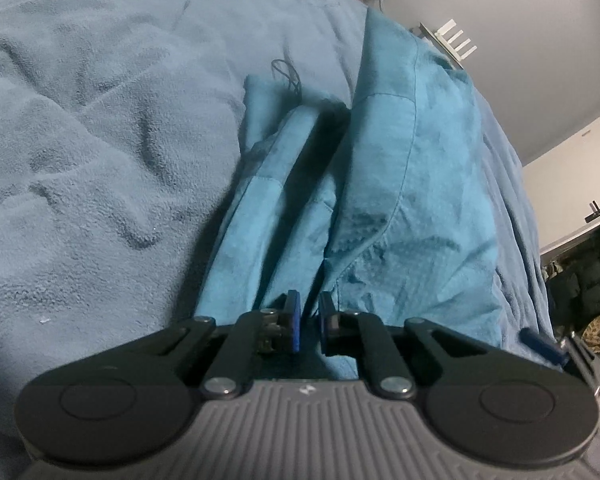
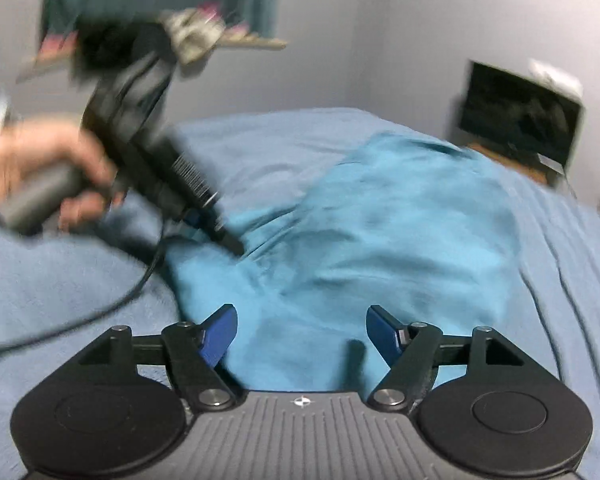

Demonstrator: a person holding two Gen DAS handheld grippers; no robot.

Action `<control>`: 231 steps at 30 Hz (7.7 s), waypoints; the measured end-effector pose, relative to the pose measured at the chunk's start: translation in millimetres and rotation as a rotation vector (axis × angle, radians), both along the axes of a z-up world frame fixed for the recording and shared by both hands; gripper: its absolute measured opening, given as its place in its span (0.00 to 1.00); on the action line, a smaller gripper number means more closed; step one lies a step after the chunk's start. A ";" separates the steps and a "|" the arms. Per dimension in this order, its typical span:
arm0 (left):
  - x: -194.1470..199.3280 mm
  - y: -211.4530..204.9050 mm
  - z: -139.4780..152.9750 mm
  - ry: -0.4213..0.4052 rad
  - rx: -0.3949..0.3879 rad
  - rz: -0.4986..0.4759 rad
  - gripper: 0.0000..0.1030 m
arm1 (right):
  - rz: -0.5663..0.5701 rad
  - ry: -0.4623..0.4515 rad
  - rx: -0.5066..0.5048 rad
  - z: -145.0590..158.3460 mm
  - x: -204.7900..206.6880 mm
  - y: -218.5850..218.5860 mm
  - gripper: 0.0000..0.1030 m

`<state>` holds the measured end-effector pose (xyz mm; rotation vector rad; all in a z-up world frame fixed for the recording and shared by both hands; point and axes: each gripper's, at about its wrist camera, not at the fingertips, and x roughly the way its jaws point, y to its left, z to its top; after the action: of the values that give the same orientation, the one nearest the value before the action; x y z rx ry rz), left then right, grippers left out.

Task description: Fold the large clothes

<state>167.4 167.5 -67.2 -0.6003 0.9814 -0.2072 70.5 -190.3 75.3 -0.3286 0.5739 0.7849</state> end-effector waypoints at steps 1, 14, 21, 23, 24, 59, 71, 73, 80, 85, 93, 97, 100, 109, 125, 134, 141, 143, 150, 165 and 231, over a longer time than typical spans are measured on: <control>1.0 -0.6 -0.8 0.001 0.000 -0.001 0.06 | -0.034 0.030 0.045 5.5 3.9 -13.7 0.70; 6.4 1.3 -3.9 -0.045 -0.102 -0.049 0.40 | -0.417 0.270 0.122 -38.6 82.1 -70.7 0.38; 30.1 -7.7 -18.3 -0.048 -0.109 -0.106 0.40 | -0.412 0.263 0.119 -44.5 85.3 -65.2 0.38; 35.8 -12.5 -20.3 -0.057 -0.101 -0.130 0.40 | -0.419 0.267 0.131 -42.2 81.2 -66.6 0.38; 35.6 -13.6 -20.1 -0.064 -0.100 -0.141 0.40 | -0.419 0.267 0.138 -42.3 80.8 -66.6 0.38; -17.2 39.4 -3.6 -0.051 -0.180 0.055 0.02 | -0.444 0.200 0.071 -45.6 103.3 -25.0 0.24; -5.3 29.8 -6.2 -0.034 -0.122 0.006 0.02 | -0.240 -0.043 0.000 -2.8 146.6 70.8 0.36; -2.5 29.2 -6.8 -0.036 -0.111 0.001 0.02 | -0.237 -0.048 -0.057 -12.0 162.3 93.4 0.38; 9.1 22.0 -10.1 -0.051 -0.026 -0.039 0.03 | -0.244 -0.051 -0.138 -34.3 205.4 132.7 0.38; 13.9 21.6 -12.6 -0.052 -0.015 -0.054 0.03 | -0.248 -0.052 -0.148 -50.0 221.2 148.9 0.38; 20.7 22.3 -17.9 -0.046 -0.018 -0.059 0.04 | -0.256 -0.041 -0.154 -54.8 242.4 166.2 0.36; 21.6 22.5 -20.3 -0.042 -0.026 -0.061 0.05 | -0.273 -0.051 -0.183 -58.2 257.5 171.5 0.35; 21.4 22.7 -22.2 -0.038 -0.029 -0.065 0.06 | -0.292 -0.014 -0.108 -51.6 271.2 163.4 0.28; 27.5 24.9 -27.6 -0.032 -0.031 -0.075 0.06 | -0.317 -0.122 0.000 -6.6 212.1 84.3 0.46; 27.4 18.8 -20.3 -0.075 0.009 -0.095 0.11 | -0.470 -0.060 0.176 -6.2 200.1 12.9 0.76; 3.4 37.6 12.3 -0.204 0.027 -0.060 0.76 | -0.433 0.264 0.351 -11.7 168.4 -74.3 0.94; 13.9 44.3 -22.9 0.018 0.012 -0.083 0.76 | -0.447 0.538 0.461 -48.1 202.9 -107.4 0.96; 18.9 44.7 -36.5 0.076 -0.010 -0.098 0.76 | -0.443 0.581 0.481 -59.2 214.0 -109.9 0.97; 30.0 45.5 -56.7 0.116 -0.032 -0.131 0.74 | -0.341 0.711 0.540 -95.8 258.2 -103.0 0.99; 40.4 61.2 -88.2 0.158 -0.124 -0.156 0.74 | -0.078 0.928 0.758 -169.6 347.1 -90.8 1.00; 115.3 -101.1 -20.1 -0.508 0.109 -0.159 0.53 | -0.586 -0.034 -0.133 -59.5 204.6 -129.4 0.65</control>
<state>282.7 66.3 -87.3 -0.3426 0.5427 -0.4224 275.1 -319.7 15.8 -0.2744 0.6492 0.1770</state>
